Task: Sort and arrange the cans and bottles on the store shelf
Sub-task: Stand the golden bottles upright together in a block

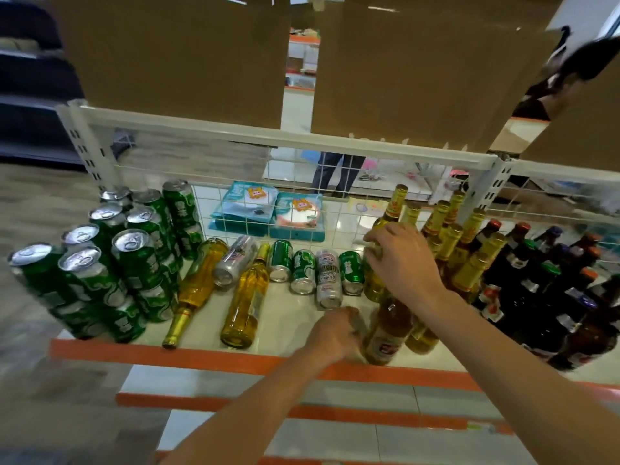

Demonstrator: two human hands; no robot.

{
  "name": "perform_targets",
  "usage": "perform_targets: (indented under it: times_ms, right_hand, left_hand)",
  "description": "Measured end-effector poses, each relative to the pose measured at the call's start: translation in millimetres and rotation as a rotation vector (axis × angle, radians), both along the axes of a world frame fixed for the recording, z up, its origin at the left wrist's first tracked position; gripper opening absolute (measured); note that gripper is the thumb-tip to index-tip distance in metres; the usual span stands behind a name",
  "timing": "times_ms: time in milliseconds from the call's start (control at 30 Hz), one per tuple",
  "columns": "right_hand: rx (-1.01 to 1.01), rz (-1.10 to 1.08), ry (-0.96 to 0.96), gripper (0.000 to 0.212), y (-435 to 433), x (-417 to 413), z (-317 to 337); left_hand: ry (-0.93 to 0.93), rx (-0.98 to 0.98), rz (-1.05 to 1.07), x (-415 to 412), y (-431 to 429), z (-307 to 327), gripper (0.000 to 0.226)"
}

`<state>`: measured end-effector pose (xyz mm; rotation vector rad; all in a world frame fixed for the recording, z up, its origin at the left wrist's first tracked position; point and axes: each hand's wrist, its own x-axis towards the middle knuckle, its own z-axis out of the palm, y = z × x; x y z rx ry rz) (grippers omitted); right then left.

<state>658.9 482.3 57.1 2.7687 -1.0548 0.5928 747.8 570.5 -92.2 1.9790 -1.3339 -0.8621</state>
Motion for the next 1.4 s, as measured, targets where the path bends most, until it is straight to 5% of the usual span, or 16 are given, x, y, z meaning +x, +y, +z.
perform_targets:
  times_ms: [200, 400, 700, 833, 1033, 1267, 1400]
  right_hand:
    - [0.296, -0.060, 0.038, 0.033, 6, 69, -29]
    - [0.738, -0.417, 0.000, 0.060, -2, 103, -118]
    - [0.875, -0.632, -0.172, 0.064, -15, 119, -181]
    - [0.843, -0.612, -0.097, 0.077, -28, 121, -165]
    - [0.651, -0.487, 0.092, 0.062, -53, 117, -88]
    - [0.627, -0.295, 0.134, 0.062, -27, 111, -4]
    - [0.610, -0.236, 0.099, 0.064, -4, 103, 31]
  left_hand:
    - [-0.178, -0.068, 0.071, 93, 7, 15, 0.020]
    - [-0.407, -0.007, 0.004, 140, -14, 13, 0.032]
    - [-0.687, 0.039, -0.204, 149, -71, -18, 0.040]
    - [-0.629, 0.055, -0.184, 153, -76, -21, 0.048]
    - [-0.491, 0.030, -0.102, 157, -66, -8, 0.069]
    - [-0.103, -0.061, -0.061, 150, -34, 8, 0.093]
    - [-0.061, -0.120, -0.120, 150, -18, 33, 0.080]
